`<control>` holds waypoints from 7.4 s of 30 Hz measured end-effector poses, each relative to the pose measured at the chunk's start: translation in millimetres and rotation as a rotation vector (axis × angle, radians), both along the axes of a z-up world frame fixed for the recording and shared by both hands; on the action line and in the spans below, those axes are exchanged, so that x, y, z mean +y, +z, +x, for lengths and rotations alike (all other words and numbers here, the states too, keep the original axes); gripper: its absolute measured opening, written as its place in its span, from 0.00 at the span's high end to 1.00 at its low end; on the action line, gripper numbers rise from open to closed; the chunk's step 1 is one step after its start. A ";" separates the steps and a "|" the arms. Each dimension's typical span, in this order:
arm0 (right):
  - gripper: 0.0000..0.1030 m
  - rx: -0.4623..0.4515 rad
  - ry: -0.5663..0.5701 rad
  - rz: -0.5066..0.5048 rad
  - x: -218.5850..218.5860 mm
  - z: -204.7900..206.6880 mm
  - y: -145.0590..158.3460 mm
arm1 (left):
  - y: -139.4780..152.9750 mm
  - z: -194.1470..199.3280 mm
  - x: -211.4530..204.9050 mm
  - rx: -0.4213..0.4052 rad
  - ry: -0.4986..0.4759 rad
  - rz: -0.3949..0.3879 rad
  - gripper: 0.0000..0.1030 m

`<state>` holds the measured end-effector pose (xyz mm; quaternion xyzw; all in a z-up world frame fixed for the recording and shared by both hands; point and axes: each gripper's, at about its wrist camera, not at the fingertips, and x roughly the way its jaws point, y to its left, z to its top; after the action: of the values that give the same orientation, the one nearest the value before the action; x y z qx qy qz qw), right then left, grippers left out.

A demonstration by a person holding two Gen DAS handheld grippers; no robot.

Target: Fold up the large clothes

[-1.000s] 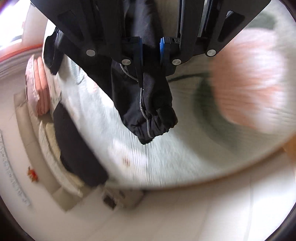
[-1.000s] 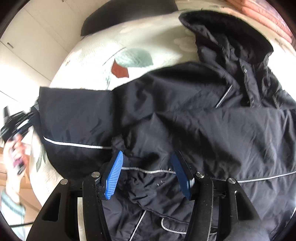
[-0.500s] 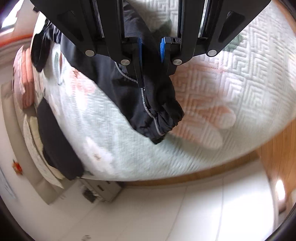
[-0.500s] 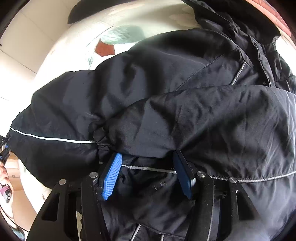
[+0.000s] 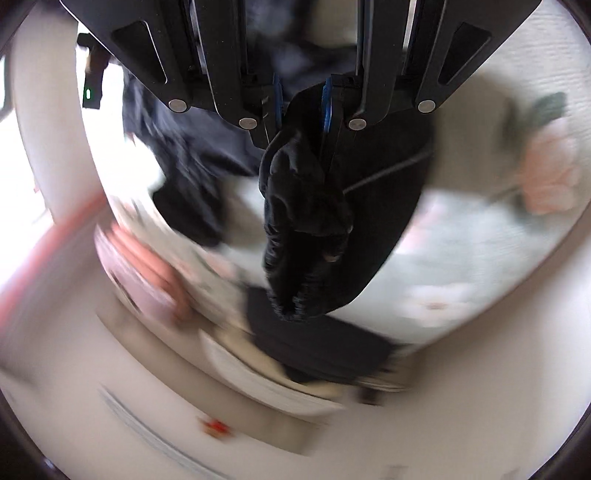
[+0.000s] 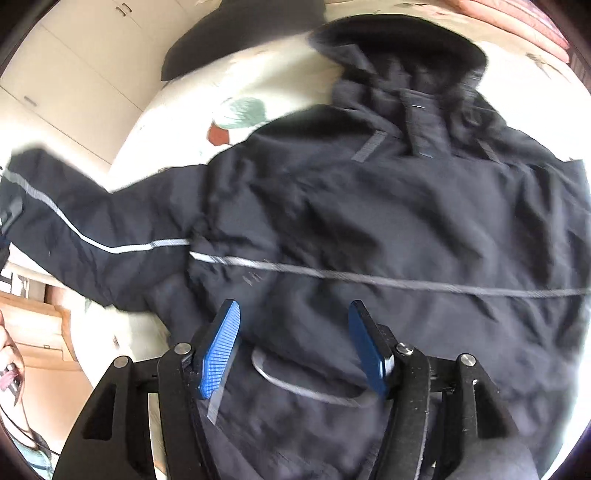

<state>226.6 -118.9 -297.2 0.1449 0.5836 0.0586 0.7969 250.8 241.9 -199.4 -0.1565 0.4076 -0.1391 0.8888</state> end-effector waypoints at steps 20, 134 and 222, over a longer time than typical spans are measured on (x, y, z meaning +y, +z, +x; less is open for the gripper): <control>0.37 0.109 -0.166 0.002 -169.4 -112.9 -23.0 | -165.6 -56.5 -340.4 0.338 -0.497 0.040 0.30; 0.46 -0.159 -0.179 -0.285 -198.2 242.1 32.9 | -84.2 251.3 -277.8 0.113 -0.250 0.266 0.28; 0.43 -0.029 0.120 -0.229 -209.9 361.8 -14.7 | -149.1 295.5 -324.0 0.252 -0.566 0.221 0.41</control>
<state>588.4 -328.8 -311.9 0.0168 0.5827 0.0414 0.8115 546.3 -82.2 -348.5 0.0441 0.5542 -0.3150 0.7692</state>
